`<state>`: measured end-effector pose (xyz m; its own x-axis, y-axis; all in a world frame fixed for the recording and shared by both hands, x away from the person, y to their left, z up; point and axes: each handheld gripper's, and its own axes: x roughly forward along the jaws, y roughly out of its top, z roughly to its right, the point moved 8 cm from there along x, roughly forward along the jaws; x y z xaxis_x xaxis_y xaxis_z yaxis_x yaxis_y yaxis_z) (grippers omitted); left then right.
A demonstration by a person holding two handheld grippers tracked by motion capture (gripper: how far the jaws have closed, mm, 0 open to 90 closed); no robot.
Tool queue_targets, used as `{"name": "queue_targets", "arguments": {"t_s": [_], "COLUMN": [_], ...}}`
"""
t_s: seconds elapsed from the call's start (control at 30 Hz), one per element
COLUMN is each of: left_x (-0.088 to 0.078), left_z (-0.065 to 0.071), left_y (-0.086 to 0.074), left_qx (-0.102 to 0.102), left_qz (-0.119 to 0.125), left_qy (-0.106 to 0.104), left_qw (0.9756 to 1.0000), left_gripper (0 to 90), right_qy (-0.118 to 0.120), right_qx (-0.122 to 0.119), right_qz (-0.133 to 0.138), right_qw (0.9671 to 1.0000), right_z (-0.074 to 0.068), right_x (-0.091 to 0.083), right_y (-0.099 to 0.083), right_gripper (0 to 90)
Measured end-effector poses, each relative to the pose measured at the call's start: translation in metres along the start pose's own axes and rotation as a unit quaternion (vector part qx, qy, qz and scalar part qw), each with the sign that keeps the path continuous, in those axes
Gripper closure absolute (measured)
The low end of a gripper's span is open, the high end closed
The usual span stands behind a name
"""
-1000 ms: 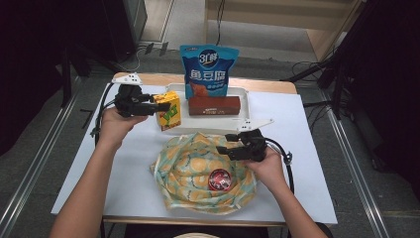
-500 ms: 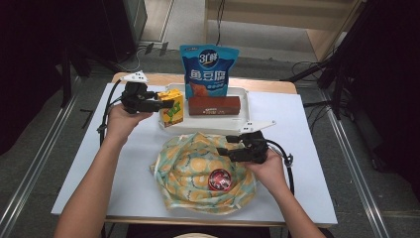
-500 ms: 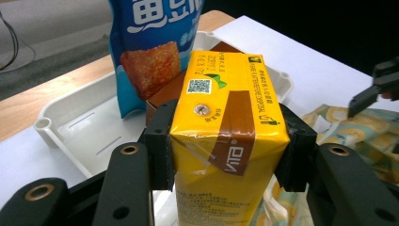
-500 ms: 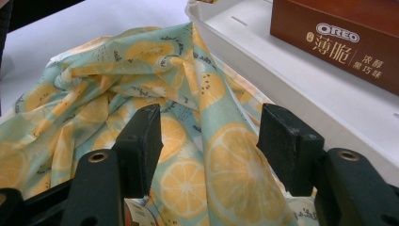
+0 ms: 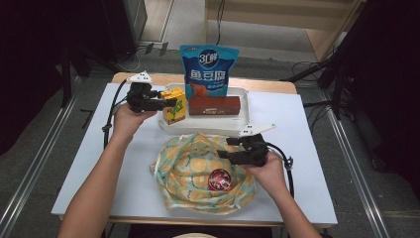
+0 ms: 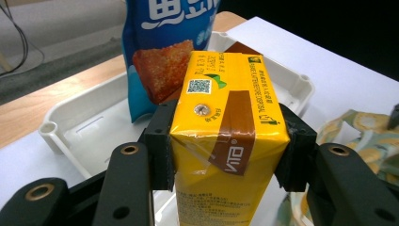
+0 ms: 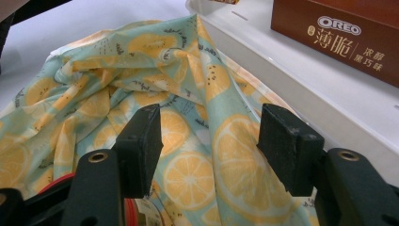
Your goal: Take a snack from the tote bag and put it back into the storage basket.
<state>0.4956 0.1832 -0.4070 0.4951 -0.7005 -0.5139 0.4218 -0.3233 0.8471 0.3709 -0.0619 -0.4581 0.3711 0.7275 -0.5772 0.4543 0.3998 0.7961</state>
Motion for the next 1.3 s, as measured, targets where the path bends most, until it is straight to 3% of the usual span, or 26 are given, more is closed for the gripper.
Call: {"name": "queue_targets", "arguments": {"t_s": [0.3, 0.73, 0.97, 1.3], "left_x": [0.016, 0.03, 0.034, 0.029], "left_z": [-0.005, -0.008, -0.009, -0.011], "left_y": [-0.006, -0.021, -0.031, -0.039], "left_qx": [0.003, 0.0, 0.009, 0.002], "left_qz": [-0.005, -0.012, -0.02, -0.023], "left_qy": [0.008, 0.007, 0.007, -0.01], "left_qw": [0.9999, 0.9999, 0.9997, 0.9997], "left_gripper": [51.0, 51.0, 50.9, 50.6], "right_qy": [-0.004, -0.003, -0.004, -0.004], "right_qx": [0.009, 0.005, 0.006, 0.005], "right_qz": [-0.001, -0.003, -0.005, -0.006], "right_qw": [0.9999, 1.0, 1.0, 1.0], "right_z": [0.001, 0.001, 0.002, 0.003], "right_x": [-0.004, -0.004, -0.005, -0.005], "right_y": [-0.005, -0.006, -0.008, -0.009], "right_gripper": [41.0, 41.0, 41.0, 41.0]}}
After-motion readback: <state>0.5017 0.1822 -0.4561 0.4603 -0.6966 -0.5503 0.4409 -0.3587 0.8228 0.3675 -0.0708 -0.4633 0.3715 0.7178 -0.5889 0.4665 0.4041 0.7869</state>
